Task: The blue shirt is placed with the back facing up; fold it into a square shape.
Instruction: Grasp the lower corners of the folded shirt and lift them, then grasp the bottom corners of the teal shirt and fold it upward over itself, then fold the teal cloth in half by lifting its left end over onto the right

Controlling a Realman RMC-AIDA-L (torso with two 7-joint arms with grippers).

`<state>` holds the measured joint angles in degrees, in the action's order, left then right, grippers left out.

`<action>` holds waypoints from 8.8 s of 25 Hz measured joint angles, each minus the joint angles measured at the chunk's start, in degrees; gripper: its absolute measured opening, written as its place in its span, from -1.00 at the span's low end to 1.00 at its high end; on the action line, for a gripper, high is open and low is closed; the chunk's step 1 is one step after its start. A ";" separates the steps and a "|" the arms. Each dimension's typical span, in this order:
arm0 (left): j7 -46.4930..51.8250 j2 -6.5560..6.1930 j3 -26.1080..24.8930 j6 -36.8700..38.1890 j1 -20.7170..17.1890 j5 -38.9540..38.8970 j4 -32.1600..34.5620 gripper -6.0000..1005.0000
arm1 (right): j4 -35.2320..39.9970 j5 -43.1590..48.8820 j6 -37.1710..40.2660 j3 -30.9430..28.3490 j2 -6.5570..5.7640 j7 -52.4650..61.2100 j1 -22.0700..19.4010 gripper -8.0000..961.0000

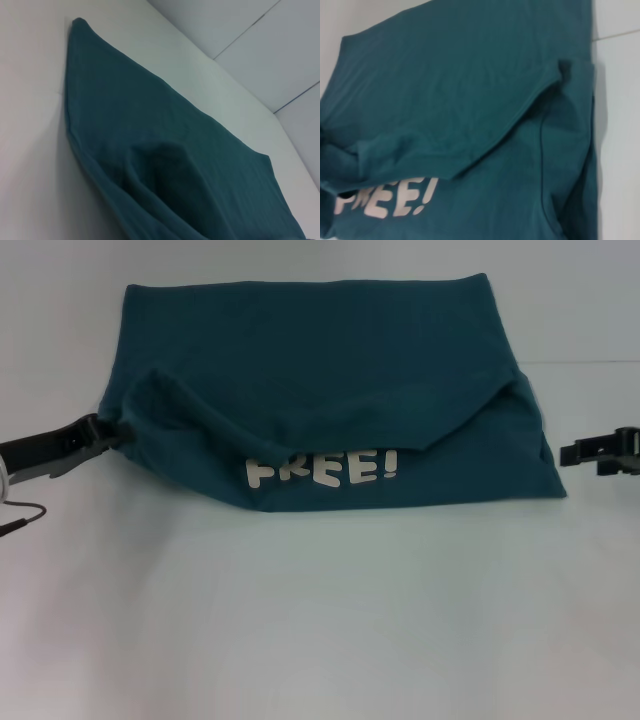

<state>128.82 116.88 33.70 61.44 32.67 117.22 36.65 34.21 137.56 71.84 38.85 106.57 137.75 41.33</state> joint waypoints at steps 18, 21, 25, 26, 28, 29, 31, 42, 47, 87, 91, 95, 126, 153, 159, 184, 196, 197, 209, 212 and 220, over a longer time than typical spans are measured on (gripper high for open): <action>0.01 0.46 -0.16 -0.61 -0.21 -0.42 -0.51 -0.93 | -1.01 0.22 -15.46 8.92 5.70 -0.12 0.98 0.56; -0.08 0.52 -0.28 -0.65 -0.29 -0.42 -0.60 -0.93 | -1.60 0.25 -16.93 9.73 6.19 -0.12 1.11 0.56; -0.14 0.67 -0.29 -0.77 -0.37 -0.42 -0.62 -0.93 | -3.56 0.25 -18.58 10.54 6.41 -0.16 1.79 0.56; -0.19 0.72 -0.30 -0.78 -0.37 -0.42 -0.62 -0.93 | -4.23 0.25 -19.22 11.21 6.61 -0.22 2.12 0.56; -0.30 0.81 -0.31 -0.82 -0.37 -0.42 -0.63 -0.93 | -4.50 0.25 -19.41 11.42 6.67 -0.23 2.25 0.56; -0.33 0.84 -0.31 -0.85 -0.37 -0.42 -0.63 -0.93 | -4.68 0.26 -19.53 11.56 6.73 -0.23 2.31 0.56; -0.37 0.89 -0.31 -0.89 -0.36 -0.42 -0.62 -0.93 | -4.75 0.25 -19.73 11.56 6.76 -0.04 2.35 0.55; -0.50 0.90 -0.14 -0.94 -0.32 -0.42 -0.62 -0.93 | -4.24 0.07 -20.10 11.27 6.80 0.37 2.25 0.00; -0.50 0.90 -0.12 -0.97 -0.32 -0.42 -0.62 -0.93 | -4.32 0.04 -19.76 11.12 6.72 0.40 2.30 -0.48; 8.50 -2.39 -16.67 41.59 -4.67 21.40 13.49 -0.93 | 7.75 -1.76 24.82 -8.19 1.55 -2.71 -4.68 -0.87; 10.04 -2.47 -17.54 34.45 -0.94 19.11 10.65 -0.93 | 6.26 -5.94 17.24 -10.30 1.73 -2.41 -3.09 -0.87; 10.45 -2.51 -17.21 27.38 1.71 16.60 7.95 -0.93 | 4.84 -9.56 8.72 -10.32 1.93 -1.90 -2.37 -0.87; 10.41 1.69 -6.01 -13.23 10.70 14.87 0.37 -0.93 | -3.59 -11.36 -37.03 1.58 8.65 -2.71 7.13 -0.88; 9.08 2.96 2.60 -23.81 11.11 14.38 1.18 -0.93 | -8.48 -11.18 -55.54 9.21 10.12 -3.19 11.81 -0.88; 8.58 2.97 2.82 -24.30 11.24 14.15 0.32 -0.89 | -9.49 -11.21 -57.11 9.38 10.15 -3.19 11.59 -0.88; 9.48 1.38 3.32 -27.44 13.56 14.69 -3.85 -0.71 | -10.54 -11.49 -57.40 10.29 9.02 -2.60 11.28 -0.71; 15.30 2.05 2.59 -18.98 8.46 12.35 3.08 -0.33 | -7.05 -13.55 -35.52 7.94 -0.41 3.88 7.10 -0.11; 15.38 2.51 2.62 -15.73 6.37 9.99 5.44 -0.28 | -4.78 -15.17 -29.83 6.61 -0.57 3.48 5.26 -0.02; 14.96 2.03 -12.64 19.79 -9.42 -7.50 3.72 0.69 | -3.18 -33.42 20.82 -7.98 1.18 -8.21 -17.56 0.50; 15.87 2.31 -15.09 22.24 -11.31 -7.29 1.79 0.80 | -4.36 -33.72 24.23 -12.44 1.49 -8.90 -20.00 0.50; 19.15 3.02 -14.35 15.87 -11.59 -3.57 -3.69 0.83 | -4.57 -33.42 25.35 -13.82 1.89 -10.42 -18.95 0.50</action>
<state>147.98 119.90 19.36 77.31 21.08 113.65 32.96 29.65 104.14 97.20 25.03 108.46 127.33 22.38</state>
